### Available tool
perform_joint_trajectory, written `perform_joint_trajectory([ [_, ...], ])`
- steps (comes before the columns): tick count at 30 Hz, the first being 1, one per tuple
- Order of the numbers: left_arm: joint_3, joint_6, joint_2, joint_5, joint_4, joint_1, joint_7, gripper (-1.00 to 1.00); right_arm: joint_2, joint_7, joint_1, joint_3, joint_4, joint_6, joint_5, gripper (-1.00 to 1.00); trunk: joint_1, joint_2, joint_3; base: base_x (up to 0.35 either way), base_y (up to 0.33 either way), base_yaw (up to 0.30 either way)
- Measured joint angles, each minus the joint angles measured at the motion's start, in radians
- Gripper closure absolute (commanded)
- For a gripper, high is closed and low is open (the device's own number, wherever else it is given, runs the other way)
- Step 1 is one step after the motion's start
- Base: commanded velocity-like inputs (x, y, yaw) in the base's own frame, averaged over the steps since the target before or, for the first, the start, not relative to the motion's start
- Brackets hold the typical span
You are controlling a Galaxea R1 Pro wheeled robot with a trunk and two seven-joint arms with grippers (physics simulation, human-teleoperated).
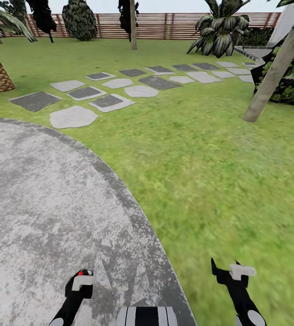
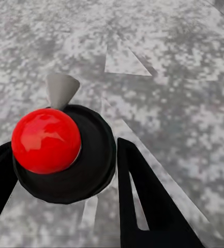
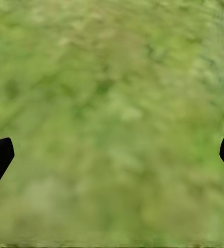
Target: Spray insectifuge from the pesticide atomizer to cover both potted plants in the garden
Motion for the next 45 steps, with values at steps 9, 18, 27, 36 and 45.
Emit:
perform_joint_trajectory([
  [9,0.11,-0.044,0.006,0.001,-0.011,0.131,0.004,1.0,-0.047,-0.005,0.001,-0.016,0.426,-0.306,-0.001,-1.0,-0.004,0.002,0.049,0.0,0.0,0.0],
  [18,0.18,-0.104,0.009,0.001,-0.013,0.224,0.005,1.0,-0.045,0.0,0.001,-0.011,0.622,-0.448,0.0,-1.0,-0.008,0.004,0.098,0.0,0.0,0.0],
  [27,0.253,-0.107,0.026,0.0,-0.013,0.232,0.005,1.0,-0.042,-0.002,0.0,-0.012,0.627,-0.462,-0.007,-1.0,-0.012,0.006,0.147,0.0,0.0,0.0],
  [36,0.251,-0.107,0.024,0.0,-0.013,0.232,0.005,1.0,-0.043,0.002,0.001,-0.011,0.628,-0.474,0.001,-1.0,-0.03,0.035,0.193,0.0,0.0,0.0],
  [45,0.25,-0.106,0.02,-0.002,-0.013,0.232,0.005,1.0,-0.043,0.002,0.0,-0.01,0.629,-0.474,0.003,-1.0,-0.064,0.098,0.235,0.0,0.0,0.0],
])
